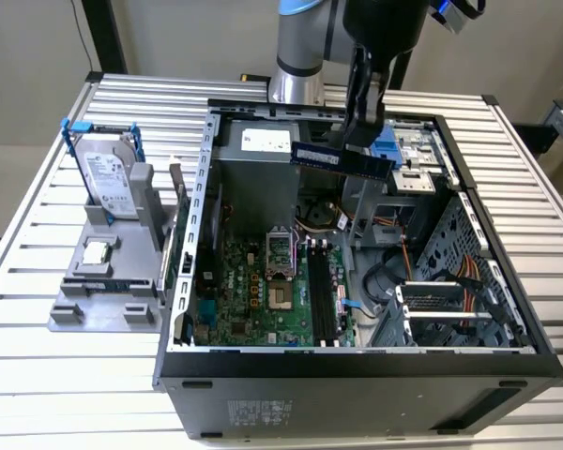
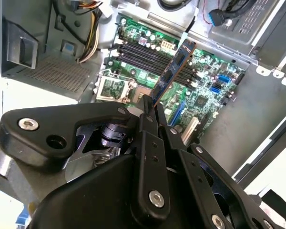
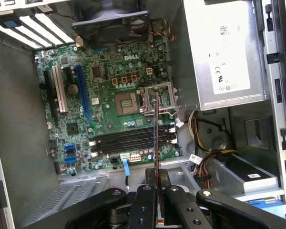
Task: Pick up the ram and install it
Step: 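Insert the ram into the slot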
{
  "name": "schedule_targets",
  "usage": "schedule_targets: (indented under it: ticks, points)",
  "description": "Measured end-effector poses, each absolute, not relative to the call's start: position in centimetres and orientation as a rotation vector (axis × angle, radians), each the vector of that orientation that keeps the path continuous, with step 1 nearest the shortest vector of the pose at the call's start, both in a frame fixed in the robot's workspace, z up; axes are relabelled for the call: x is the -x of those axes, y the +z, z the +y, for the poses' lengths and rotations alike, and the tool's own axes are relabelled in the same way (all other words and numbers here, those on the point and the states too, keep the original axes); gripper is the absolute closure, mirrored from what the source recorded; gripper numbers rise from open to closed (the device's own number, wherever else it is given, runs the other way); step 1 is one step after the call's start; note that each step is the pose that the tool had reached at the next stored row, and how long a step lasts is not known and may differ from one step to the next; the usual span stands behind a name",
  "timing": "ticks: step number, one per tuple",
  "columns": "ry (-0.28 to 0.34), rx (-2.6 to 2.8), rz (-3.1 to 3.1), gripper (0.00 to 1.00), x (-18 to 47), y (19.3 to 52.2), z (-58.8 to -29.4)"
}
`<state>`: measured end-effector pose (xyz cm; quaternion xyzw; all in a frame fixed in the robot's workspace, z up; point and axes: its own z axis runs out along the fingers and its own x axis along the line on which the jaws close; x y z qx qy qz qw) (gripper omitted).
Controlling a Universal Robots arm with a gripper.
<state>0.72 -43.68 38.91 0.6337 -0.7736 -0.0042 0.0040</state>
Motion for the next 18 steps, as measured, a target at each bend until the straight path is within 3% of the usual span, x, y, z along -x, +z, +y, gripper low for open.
schedule_targets:
  ticks: [18]
  points:
    - [-0.013,-1.923,-2.474,1.00,-0.72,38.91,-43.68]
